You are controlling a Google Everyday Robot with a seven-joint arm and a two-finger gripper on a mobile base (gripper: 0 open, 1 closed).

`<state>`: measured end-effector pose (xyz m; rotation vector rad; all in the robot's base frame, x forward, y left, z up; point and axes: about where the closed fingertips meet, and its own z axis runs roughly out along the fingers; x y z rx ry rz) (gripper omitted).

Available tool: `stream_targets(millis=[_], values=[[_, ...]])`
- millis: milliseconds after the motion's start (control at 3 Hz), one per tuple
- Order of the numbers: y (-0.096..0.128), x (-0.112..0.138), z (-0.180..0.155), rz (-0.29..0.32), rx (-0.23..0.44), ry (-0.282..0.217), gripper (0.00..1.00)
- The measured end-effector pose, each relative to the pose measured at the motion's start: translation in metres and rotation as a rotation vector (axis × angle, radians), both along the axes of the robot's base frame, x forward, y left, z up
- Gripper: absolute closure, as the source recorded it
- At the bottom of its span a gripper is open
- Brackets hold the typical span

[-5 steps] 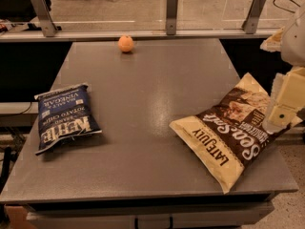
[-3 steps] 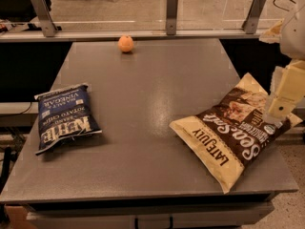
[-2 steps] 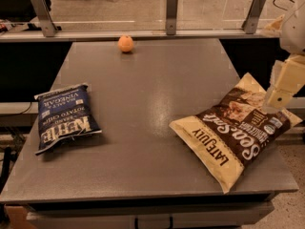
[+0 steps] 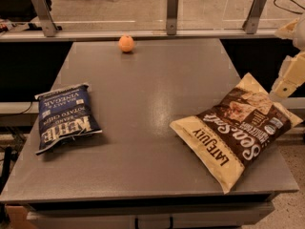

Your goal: Move brown chip bag near orange

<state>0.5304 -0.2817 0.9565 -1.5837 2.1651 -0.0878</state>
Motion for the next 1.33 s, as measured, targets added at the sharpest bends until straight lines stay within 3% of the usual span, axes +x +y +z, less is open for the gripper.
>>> stream_targets(millis=[667, 1000, 1333], values=[[-0.041, 0.013, -0.035, -0.103, 0.081, 0.059, 0.0], [-0.041, 0.01, -0.06, -0.123, 0.124, 0.125, 0.0], [-0.023, 0.005, -0.077, -0.109, 0.168, 0.186, 0.0]])
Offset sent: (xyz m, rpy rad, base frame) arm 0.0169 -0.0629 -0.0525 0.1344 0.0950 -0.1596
